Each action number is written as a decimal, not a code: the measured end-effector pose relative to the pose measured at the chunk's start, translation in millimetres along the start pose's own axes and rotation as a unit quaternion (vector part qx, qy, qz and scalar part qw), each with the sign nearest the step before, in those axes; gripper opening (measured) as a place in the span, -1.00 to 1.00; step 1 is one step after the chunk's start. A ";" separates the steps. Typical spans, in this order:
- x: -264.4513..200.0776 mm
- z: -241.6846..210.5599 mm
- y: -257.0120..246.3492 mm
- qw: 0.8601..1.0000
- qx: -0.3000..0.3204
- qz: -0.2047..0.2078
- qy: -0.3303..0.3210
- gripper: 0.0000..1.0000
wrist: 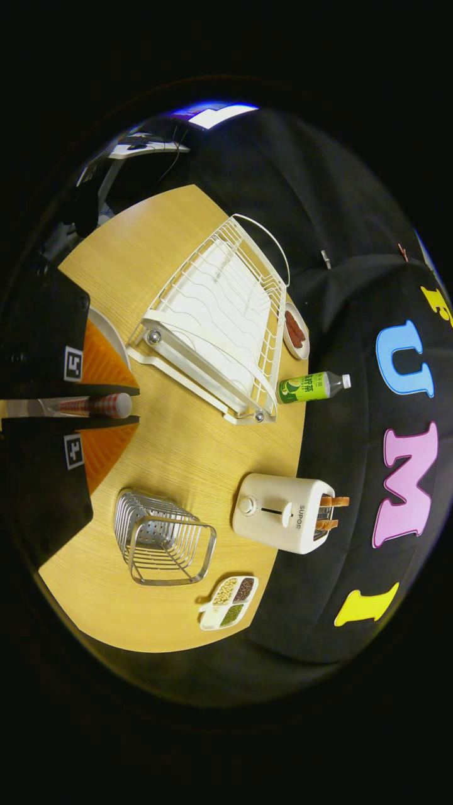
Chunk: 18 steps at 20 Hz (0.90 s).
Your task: Take the plate from the dish rack, then take the spoon from the basket and place it into the plate.
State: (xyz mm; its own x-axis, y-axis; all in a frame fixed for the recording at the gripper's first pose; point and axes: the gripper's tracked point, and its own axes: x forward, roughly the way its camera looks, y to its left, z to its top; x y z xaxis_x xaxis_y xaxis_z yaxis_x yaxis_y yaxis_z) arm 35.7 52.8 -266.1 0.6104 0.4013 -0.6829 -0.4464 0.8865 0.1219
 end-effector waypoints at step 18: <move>-132.7 121.0 -26.6 0.968 0.055 -0.121 -0.211 0.97</move>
State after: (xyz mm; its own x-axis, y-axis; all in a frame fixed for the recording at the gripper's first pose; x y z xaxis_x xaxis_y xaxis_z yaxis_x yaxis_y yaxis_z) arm 45.8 3.8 -91.6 0.9117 0.2163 -0.3493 -0.1988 0.9763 0.0858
